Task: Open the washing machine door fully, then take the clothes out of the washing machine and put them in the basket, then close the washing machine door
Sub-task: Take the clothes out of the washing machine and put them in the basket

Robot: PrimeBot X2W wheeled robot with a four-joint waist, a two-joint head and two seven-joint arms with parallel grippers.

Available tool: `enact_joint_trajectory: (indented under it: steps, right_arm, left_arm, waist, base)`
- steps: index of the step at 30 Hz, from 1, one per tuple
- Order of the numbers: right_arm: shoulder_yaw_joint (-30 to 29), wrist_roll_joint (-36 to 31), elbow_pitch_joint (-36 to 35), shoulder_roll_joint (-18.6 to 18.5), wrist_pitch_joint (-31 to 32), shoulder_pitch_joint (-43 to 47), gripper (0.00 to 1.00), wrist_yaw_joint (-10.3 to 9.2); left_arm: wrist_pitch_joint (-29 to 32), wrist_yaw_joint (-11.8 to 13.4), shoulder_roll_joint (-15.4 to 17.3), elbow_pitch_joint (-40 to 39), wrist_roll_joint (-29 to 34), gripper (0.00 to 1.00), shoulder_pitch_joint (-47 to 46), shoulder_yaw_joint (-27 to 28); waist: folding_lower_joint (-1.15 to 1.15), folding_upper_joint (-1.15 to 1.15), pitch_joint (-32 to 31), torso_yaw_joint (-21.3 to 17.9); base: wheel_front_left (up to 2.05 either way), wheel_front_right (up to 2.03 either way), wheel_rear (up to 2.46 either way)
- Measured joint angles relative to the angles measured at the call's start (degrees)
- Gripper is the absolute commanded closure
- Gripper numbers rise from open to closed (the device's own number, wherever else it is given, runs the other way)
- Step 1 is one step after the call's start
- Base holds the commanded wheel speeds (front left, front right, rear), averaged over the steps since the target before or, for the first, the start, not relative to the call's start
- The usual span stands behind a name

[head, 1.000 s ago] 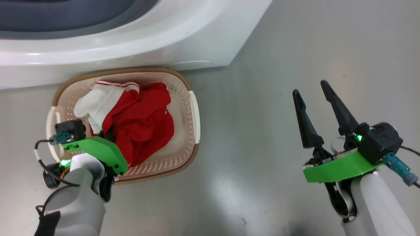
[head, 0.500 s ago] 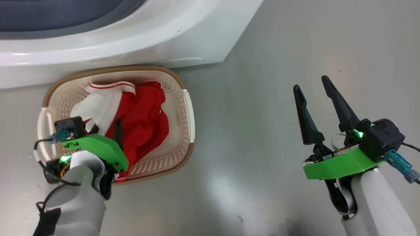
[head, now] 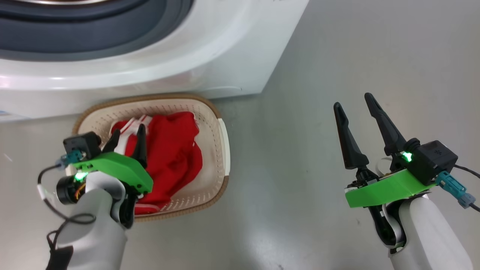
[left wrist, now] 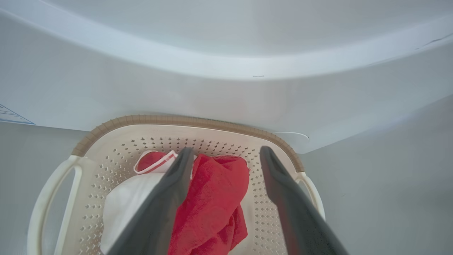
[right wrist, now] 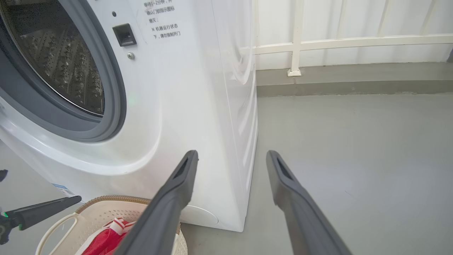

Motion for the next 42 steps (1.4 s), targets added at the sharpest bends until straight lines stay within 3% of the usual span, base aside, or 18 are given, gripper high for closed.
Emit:
enact_joint_trajectory:
  steps: [7, 15, 22, 42]
  right_arm:
    - [0.0, 0.0, 1.2, 0.0, 0.0, 0.3, 0.0, 0.0]
    - [0.0, -0.1, 2.5, 0.0, 0.0, 2.3, 0.0, 0.0]
    - [-0.2, -0.1, 3.5, 0.0, 0.0, 3.7, 0.0, 0.0]
    - [-3.7, -1.5, 4.5, 0.0, 0.0, 9.2, 0.0, 0.0]
  left_arm:
    - [0.0, 0.2, -0.5, -9.8, 1.8, 0.0, 6.8, 2.7]
    - [0.0, 2.7, -0.8, -23.9, 5.9, 0.0, 15.2, 5.5]
    - [0.0, 3.3, -0.9, -34.9, 8.8, 0.0, 22.8, 7.3]
    - [0.6, 5.7, -0.4, -51.4, 9.7, 0.0, 38.7, 7.8]
  waist:
    - [0.0, 0.0, -4.1, 0.8]
    - [0.0, 0.0, -9.1, 1.3]
    - [0.0, 0.0, -13.5, 1.6]
    - [0.0, 0.0, -25.5, 1.7]
  base:
    - [0.0, 0.0, 0.0]
    - [0.0, 0.0, 0.0]
    - [0.0, 0.0, 0.0]
    - [0.0, 0.0, 0.0]
